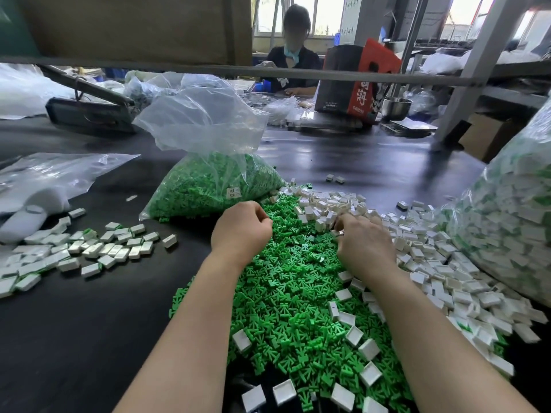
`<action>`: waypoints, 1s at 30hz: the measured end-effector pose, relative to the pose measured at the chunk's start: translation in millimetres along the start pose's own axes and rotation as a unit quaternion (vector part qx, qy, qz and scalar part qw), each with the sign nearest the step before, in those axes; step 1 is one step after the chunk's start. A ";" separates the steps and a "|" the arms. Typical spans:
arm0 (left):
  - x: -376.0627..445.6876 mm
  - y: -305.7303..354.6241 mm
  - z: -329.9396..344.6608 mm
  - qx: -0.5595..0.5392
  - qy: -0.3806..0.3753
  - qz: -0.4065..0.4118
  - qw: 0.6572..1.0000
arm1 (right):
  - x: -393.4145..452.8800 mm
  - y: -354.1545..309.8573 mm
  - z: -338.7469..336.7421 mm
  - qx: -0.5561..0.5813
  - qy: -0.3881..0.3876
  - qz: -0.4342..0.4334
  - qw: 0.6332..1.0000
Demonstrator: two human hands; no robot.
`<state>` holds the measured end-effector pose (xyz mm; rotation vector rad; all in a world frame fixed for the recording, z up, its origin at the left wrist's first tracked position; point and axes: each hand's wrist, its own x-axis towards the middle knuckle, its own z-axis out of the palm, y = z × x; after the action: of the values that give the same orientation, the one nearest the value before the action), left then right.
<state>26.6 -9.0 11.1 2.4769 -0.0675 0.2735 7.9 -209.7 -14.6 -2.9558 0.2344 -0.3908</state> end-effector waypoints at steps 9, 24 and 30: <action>-4.0 7.8 7.2 -0.002 -0.055 0.023 0.998 | 1.4 2.4 -3.3 -0.013 0.017 0.001 1.000; -15.3 30.0 29.7 -0.171 -0.133 0.100 0.971 | -1.2 -15.9 -19.3 0.594 -0.064 0.085 0.797; -14.0 30.1 26.0 -0.295 -0.076 0.064 0.950 | 1.2 -14.5 -18.8 0.593 -0.058 0.073 0.799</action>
<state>14.2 -48.9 5.9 1.8927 -0.3260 0.0945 5.9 -198.1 6.1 -1.6863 0.1201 -0.1988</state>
